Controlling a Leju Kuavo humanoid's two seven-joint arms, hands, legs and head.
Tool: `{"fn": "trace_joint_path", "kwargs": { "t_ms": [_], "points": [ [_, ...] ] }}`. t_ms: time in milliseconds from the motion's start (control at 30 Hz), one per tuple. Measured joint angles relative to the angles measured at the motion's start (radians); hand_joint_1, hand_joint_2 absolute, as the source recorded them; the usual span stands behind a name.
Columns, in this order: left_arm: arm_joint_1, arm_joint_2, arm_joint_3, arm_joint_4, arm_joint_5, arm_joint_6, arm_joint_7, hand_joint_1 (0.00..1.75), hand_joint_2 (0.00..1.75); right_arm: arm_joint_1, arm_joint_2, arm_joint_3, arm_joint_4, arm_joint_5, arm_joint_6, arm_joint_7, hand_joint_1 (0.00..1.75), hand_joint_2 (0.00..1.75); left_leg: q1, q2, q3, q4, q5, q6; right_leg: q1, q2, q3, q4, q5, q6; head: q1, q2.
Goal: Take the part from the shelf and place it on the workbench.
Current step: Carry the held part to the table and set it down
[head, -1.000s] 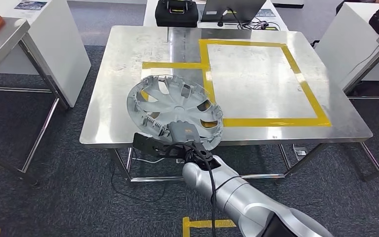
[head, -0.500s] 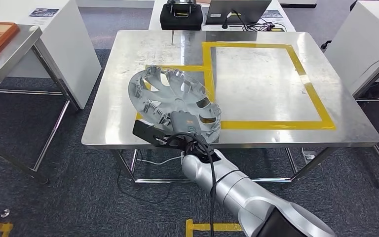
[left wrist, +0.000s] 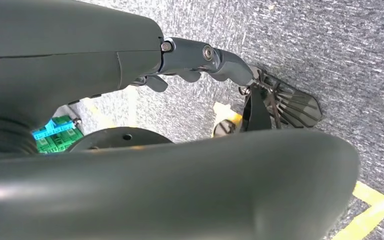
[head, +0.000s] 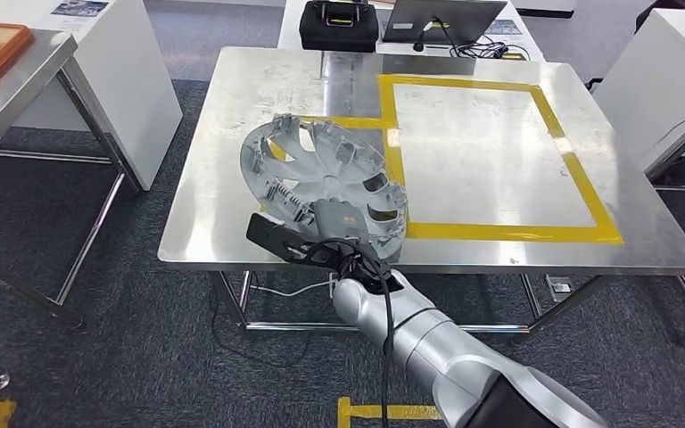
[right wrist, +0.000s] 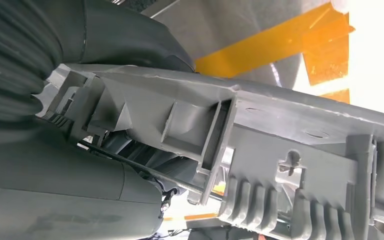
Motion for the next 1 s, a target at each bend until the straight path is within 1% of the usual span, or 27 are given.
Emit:
{"fn": "trace_joint_path", "kwargs": {
  "t_ms": [33,67,100,133,167,200,233,267,333,367,400,467,500,533,567,600,633,667,700,733,800,833,867,900,933,967,1000],
  "points": [
    [0.0,0.001,0.0,0.0,0.0,0.0,0.0,0.0,0.0,0.001,-0.001,0.0,0.0,0.001,0.0,0.0,1.75,1.75,-0.001,-0.002,0.002,0.0,-0.002,0.0,-0.002,0.0,-0.01,0.007,0.013,-0.001,0.002,0.0],
    [0.0,0.001,0.0,0.0,0.0,0.0,0.0,0.0,0.0,0.002,-0.001,-0.001,0.001,0.002,0.0,0.002,1.75,1.75,-0.003,-0.004,0.005,0.0,-0.004,-0.001,-0.002,0.0,0.0,-0.027,0.045,-0.005,0.005,0.0],
    [0.0,0.001,0.0,0.0,0.0,0.0,0.0,0.0,0.0,0.001,-0.002,-0.003,0.001,0.002,0.0,0.004,1.75,1.75,-0.005,-0.006,0.009,-0.001,-0.005,-0.001,0.0,0.001,0.028,-0.094,0.087,-0.014,0.008,0.0],
    [0.0,0.0,0.0,0.0,-0.001,0.0,0.0,0.0,0.0,0.0,-0.002,-0.006,0.002,0.002,-0.001,0.005,1.75,1.75,-0.005,-0.008,0.014,-0.003,-0.007,-0.001,0.004,0.002,0.06,-0.171,0.123,-0.027,0.011,0.0],
    [0.0,-0.001,0.0,0.0,-0.001,0.0,0.0,0.0,0.0,-0.001,-0.003,-0.01,0.002,0.002,-0.003,0.006,1.75,1.75,-0.005,-0.01,0.017,-0.007,-0.009,-0.004,0.01,0.001,0.088,-0.235,0.147,-0.04,0.01,0.0],
    [-0.001,-0.003,0.0,-0.001,-0.002,0.0,0.0,0.0,0.0,-0.002,-0.005,-0.013,0.002,0.0,-0.006,0.006,1.75,1.75,-0.004,-0.011,0.02,-0.01,-0.01,-0.007,0.016,-0.001,0.106,-0.277,0.156,-0.05,0.011,0.0],
    [-0.001,-0.005,0.0,-0.001,-0.002,0.0,0.0,0.0,0.0,-0.004,-0.006,-0.017,0.002,-0.001,-0.01,0.003,1.75,1.75,-0.001,-0.011,0.021,-0.014,-0.012,-0.012,0.021,-0.002,0.113,-0.294,0.153,-0.056,0.011,0.0],
    [-0.003,-0.005,0.0,-0.001,-0.003,0.0,0.0,0.0,0.0,-0.005,-0.007,-0.022,0.002,-0.004,-0.014,0.001,1.75,1.75,0.0,-0.011,0.026,-0.019,-0.013,-0.019,0.025,-0.004,0.118,-0.301,0.15,-0.058,0.011,0.0],
    [-0.004,-0.006,0.0,-0.002,-0.003,0.0,0.001,0.0,0.0,-0.005,-0.009,-0.033,0.003,-0.011,-0.019,-0.003,1.75,1.75,0.002,-0.009,0.03,-0.016,-0.017,-0.026,0.021,-0.006,0.152,-0.334,0.155,-0.062,0.014,0.0],
    [-0.005,-0.006,0.0,-0.002,-0.003,0.0,0.001,0.0,0.0,-0.005,-0.01,-0.038,0.004,-0.015,-0.02,-0.003,1.75,1.75,0.0,-0.008,0.023,0.005,-0.029,-0.028,0.017,-0.008,0.171,-0.352,0.16,-0.066,0.012,0.0],
    [-0.004,-0.005,0.0,-0.002,-0.004,0.0,0.0,0.0,0.0,-0.005,-0.011,-0.041,0.005,-0.018,-0.021,-0.003,1.75,1.75,-0.002,-0.008,0.0,0.049,-0.048,-0.029,0.013,-0.011,0.187,-0.365,0.166,-0.068,0.006,0.0],
    [-0.004,-0.004,0.0,-0.001,-0.004,-0.001,0.0,0.0,0.0,-0.003,-0.013,-0.044,0.007,-0.021,-0.022,-0.004,1.75,1.75,-0.002,-0.007,-0.069,0.17,-0.093,-0.034,0.012,-0.014,0.192,-0.366,0.166,-0.068,-0.007,0.0],
    [-0.002,-0.002,0.0,-0.001,-0.005,-0.002,0.0,0.0,0.0,0.0,-0.014,-0.045,0.008,-0.02,-0.023,-0.004,1.75,1.75,-0.001,-0.007,-0.101,0.216,-0.101,-0.038,0.011,-0.014,0.192,-0.363,0.163,-0.066,-0.013,0.0],
    [-0.001,-0.001,0.0,-0.001,-0.005,-0.002,0.0,0.0,0.0,0.003,-0.014,-0.046,0.009,-0.019,-0.026,-0.003,1.75,1.75,0.0,-0.007,-0.119,0.232,-0.092,-0.042,0.009,-0.014,0.193,-0.359,0.158,-0.063,-0.016,0.0],
    [0.001,0.001,0.0,-0.001,-0.005,-0.002,-0.001,0.0,0.0,0.005,-0.014,-0.047,0.01,-0.018,-0.03,-0.002,1.75,1.75,0.002,-0.006,-0.119,0.212,-0.064,-0.046,0.007,-0.014,0.193,-0.352,0.152,-0.059,-0.02,0.0],
    [0.002,0.002,0.0,0.0,-0.006,-0.002,-0.002,0.0,0.0,0.005,-0.015,-0.048,0.011,-0.018,-0.035,0.0,1.75,1.75,0.005,-0.004,-0.102,0.159,-0.024,-0.05,0.003,-0.013,0.194,-0.342,0.144,-0.052,-0.024,0.0],
    [0.003,0.003,0.0,0.0,-0.006,-0.003,-0.002,0.0,0.0,0.004,-0.015,-0.05,0.012,-0.017,-0.039,0.003,1.75,1.75,0.007,-0.002,-0.079,0.099,0.005,-0.055,0.001,-0.013,0.191,-0.329,0.134,-0.044,-0.029,0.0],
    [0.003,0.003,0.0,0.0,-0.006,-0.003,-0.003,0.0,0.0,0.003,-0.016,-0.053,0.013,-0.017,-0.043,0.005,1.75,1.75,0.009,-0.002,-0.054,0.048,0.023,-0.054,0.001,-0.013,0.184,-0.313,0.121,-0.036,-0.034,0.0],
    [0.002,0.002,0.0,0.0,-0.007,-0.004,-0.003,0.0,0.0,0.002,-0.018,-0.056,0.014,-0.017,-0.044,0.007,1.75,1.75,0.011,-0.003,-0.037,0.017,0.027,-0.05,0.002,-0.013,0.176,-0.301,0.108,-0.028,-0.037,0.0],
    [0.001,0.001,0.0,0.0,-0.007,-0.004,-0.003,0.0,0.0,0.0,-0.019,-0.059,0.015,-0.017,-0.046,0.009,1.75,1.75,0.01,-0.005,-0.028,0.009,0.019,-0.043,0.004,-0.013,0.17,-0.293,0.098,-0.022,-0.036,0.0],
    [0.001,0.001,0.0,0.0,-0.009,-0.005,-0.002,0.0,0.0,-0.001,-0.022,-0.064,0.017,-0.017,-0.049,0.014,1.75,1.75,0.009,-0.007,-0.023,0.009,0.015,-0.025,0.004,-0.012,0.168,-0.289,0.087,-0.015,-0.027,0.0],
    [0.001,0.001,0.0,0.0,-0.009,-0.005,-0.001,0.0,0.0,-0.002,-0.023,-0.066,0.018,-0.017,-0.051,0.016,1.75,1.75,0.009,-0.006,-0.021,0.009,0.014,-0.02,0.003,-0.012,0.167,-0.281,0.081,-0.011,-0.023,0.0],
    [0.001,0.001,0.0,0.0,-0.009,-0.005,0.0,0.0,0.0,-0.003,-0.025,-0.067,0.019,-0.017,-0.052,0.017,1.75,1.75,0.01,-0.005,-0.02,0.009,0.015,-0.014,0.0,-0.012,0.159,-0.26,0.069,-0.006,-0.02,0.0],
    [0.001,0.001,0.0,0.0,-0.009,-0.005,0.0,0.0,0.0,-0.003,-0.027,-0.069,0.02,-0.018,-0.053,0.017,1.75,1.75,0.011,-0.005,-0.019,0.008,0.015,-0.01,-0.002,-0.011,0.139,-0.219,0.047,0.0,-0.016,0.0],
    [0.0,0.002,0.0,0.0,-0.009,-0.005,0.0,0.0,0.0,-0.003,-0.029,-0.071,0.021,-0.018,-0.054,0.018,1.75,1.75,0.011,-0.004,-0.019,0.008,0.014,-0.008,-0.004,-0.011,0.107,-0.16,0.02,0.006,-0.011,0.0],
    [0.001,0.002,0.0,0.0,-0.009,-0.005,0.0,0.0,0.0,-0.001,-0.032,-0.072,0.023,-0.018,-0.055,0.017,1.75,1.75,0.01,-0.004,-0.019,0.008,0.013,-0.007,-0.006,-0.011,0.068,-0.093,-0.007,0.009,-0.006,0.0],
    [0.001,0.002,0.0,0.0,-0.009,-0.005,0.0,0.0,0.0,0.001,-0.034,-0.073,0.025,-0.018,-0.055,0.016,1.75,1.75,0.009,-0.005,-0.019,0.007,0.012,-0.005,-0.006,-0.011,0.034,-0.037,-0.023,0.01,-0.002,0.0]
  ]
}}
